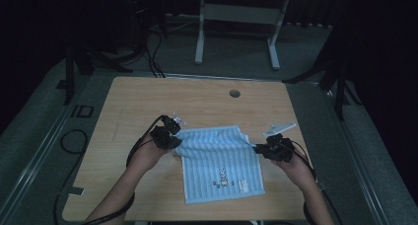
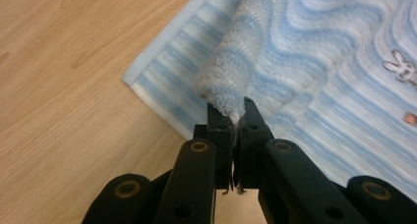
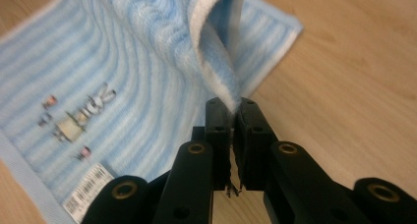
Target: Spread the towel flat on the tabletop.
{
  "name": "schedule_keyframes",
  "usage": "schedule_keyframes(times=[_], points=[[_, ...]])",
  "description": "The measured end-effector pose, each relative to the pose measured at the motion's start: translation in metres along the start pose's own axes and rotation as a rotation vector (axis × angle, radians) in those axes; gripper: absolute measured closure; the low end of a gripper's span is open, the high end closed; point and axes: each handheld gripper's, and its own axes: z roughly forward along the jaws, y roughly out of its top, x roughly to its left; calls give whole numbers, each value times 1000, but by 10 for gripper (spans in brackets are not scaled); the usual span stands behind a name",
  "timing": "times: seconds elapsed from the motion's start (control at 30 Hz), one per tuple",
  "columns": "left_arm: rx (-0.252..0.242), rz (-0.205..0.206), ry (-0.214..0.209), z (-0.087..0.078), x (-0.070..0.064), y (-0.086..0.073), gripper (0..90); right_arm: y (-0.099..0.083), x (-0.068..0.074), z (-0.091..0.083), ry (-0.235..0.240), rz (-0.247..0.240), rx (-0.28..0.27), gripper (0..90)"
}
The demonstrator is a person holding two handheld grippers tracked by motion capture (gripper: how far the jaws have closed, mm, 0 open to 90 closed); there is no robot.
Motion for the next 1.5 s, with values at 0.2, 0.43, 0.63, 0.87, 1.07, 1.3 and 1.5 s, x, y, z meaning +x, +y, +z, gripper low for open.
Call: schedule_keyframes(times=[0.2, 0.43, 0.63, 0.87, 1.07, 1.3, 1.5], points=[[49, -67, -7, 28, 11, -2, 666, -7, -8, 7, -11, 46, 15, 884], [7, -40, -50, 11, -12, -15, 449, -4, 7, 9, 23, -3, 11, 728], [-35, 83, -55, -10, -52, -33, 448, -5, 28, 23, 52, -58, 40, 670], [2, 103, -102, 10, -73, -49, 448, -8, 35, 42, 57, -52, 71, 664], [41, 77, -75, 41, -64, -46, 432, -10, 34, 64, 11, -54, 103, 606], [83, 88, -55, 51, -49, -23, 408, -3, 24, 69, -20, -41, 104, 567], [85, 84, -63, 63, -30, -2, 390, 6, 7, 76, -37, -1, 103, 544]])
